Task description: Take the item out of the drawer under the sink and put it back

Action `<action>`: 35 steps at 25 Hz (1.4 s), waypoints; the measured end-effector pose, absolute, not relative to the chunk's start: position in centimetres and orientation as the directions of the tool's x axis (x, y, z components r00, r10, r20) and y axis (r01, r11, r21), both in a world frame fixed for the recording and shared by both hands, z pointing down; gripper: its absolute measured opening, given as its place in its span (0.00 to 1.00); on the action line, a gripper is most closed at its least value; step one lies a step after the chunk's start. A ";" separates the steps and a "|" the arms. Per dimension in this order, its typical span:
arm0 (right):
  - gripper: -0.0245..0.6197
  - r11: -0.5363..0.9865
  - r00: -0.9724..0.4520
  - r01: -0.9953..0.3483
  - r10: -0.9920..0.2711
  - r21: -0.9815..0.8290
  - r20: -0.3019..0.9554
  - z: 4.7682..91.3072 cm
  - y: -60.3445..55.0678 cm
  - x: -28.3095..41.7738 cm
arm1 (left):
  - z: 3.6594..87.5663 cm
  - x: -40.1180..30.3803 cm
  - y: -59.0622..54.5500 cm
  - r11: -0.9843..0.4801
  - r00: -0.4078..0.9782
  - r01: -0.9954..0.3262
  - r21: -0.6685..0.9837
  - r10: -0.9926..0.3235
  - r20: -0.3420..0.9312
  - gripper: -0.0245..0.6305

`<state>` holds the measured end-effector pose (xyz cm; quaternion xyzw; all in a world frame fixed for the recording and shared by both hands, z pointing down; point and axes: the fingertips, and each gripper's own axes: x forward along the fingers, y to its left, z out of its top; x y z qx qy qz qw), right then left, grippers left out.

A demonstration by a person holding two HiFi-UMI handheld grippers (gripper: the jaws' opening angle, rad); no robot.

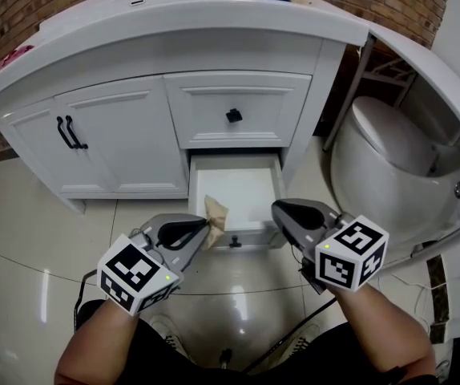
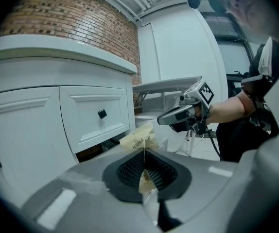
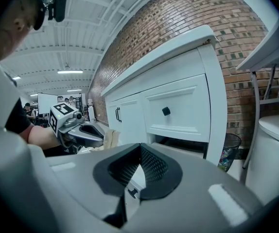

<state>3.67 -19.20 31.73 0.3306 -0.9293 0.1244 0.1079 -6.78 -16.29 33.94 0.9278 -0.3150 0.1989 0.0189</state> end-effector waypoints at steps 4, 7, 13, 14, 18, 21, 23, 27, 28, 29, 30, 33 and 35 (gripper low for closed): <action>0.05 0.750 -0.760 -0.640 -0.586 -0.165 0.281 31.7 -19.2 3.7 | 34.1 -6.7 -16.5 -0.802 0.728 -0.591 -0.085 -0.576 0.371 0.05; 0.05 0.754 -0.763 -0.635 -0.582 -0.164 0.282 31.7 -19.2 3.6 | 33.9 -6.4 -16.4 -0.805 0.733 -0.588 -0.082 -0.573 0.367 0.05; 0.05 0.754 -0.762 -0.636 -0.580 -0.163 0.289 31.8 -19.1 3.6 | 34.3 -6.6 -16.7 -0.798 0.723 -0.597 -0.082 -0.579 0.377 0.05; 0.05 0.754 -0.762 -0.636 -0.580 -0.163 0.290 31.8 -19.1 3.6 | 34.4 -6.6 -16.7 -0.797 0.720 -0.599 -0.082 -0.580 0.380 0.05; 0.05 0.759 -0.767 -0.630 -0.575 -0.162 0.285 31.7 -19.0 3.4 | 34.5 -6.6 -16.7 -0.793 0.717 -0.605 -0.076 -0.583 0.381 0.05; 0.05 0.761 -0.768 -0.628 -0.575 -0.161 0.282 31.5 -18.9 3.4 | 34.4 -6.8 -16.8 -0.789 0.713 -0.608 -0.081 -0.589 0.381 0.05; 0.05 0.761 -0.768 -0.629 -0.575 -0.158 0.282 31.4 -18.8 3.4 | 34.3 -6.9 -16.9 -0.785 0.708 -0.613 -0.088 -0.595 0.379 0.05; 0.05 0.760 -0.767 -0.631 -0.579 -0.156 0.277 31.2 -18.8 3.5 | 33.6 -7.0 -17.6 -0.771 0.690 -0.625 -0.119 -0.618 0.377 0.05; 0.05 0.759 -0.766 -0.632 -0.582 -0.156 0.274 31.1 -18.9 3.6 | 33.4 -7.0 -17.8 -0.767 0.683 -0.627 -0.134 -0.625 0.378 0.05; 0.05 0.757 -0.765 -0.634 -0.585 -0.157 0.271 31.0 -19.0 3.7 | 33.1 -7.0 -18.2 -0.763 0.675 -0.629 -0.150 -0.631 0.382 0.05; 0.05 0.754 -0.763 -0.637 -0.589 -0.158 0.266 30.9 -19.1 3.8 | 33.0 -7.0 -18.7 -0.758 0.665 -0.632 -0.164 -0.638 0.387 0.05; 0.05 0.751 -0.762 -0.640 -0.593 -0.162 0.259 30.6 -19.2 4.0 | 33.1 -7.0 -20.5 -0.748 0.633 -0.630 -0.210 -0.651 0.418 0.05; 0.05 0.753 -0.764 -0.638 -0.591 -0.161 0.260 30.6 -19.2 4.1 | 33.5 -6.9 -22.0 -0.751 0.613 -0.610 -0.253 -0.650 0.449 0.05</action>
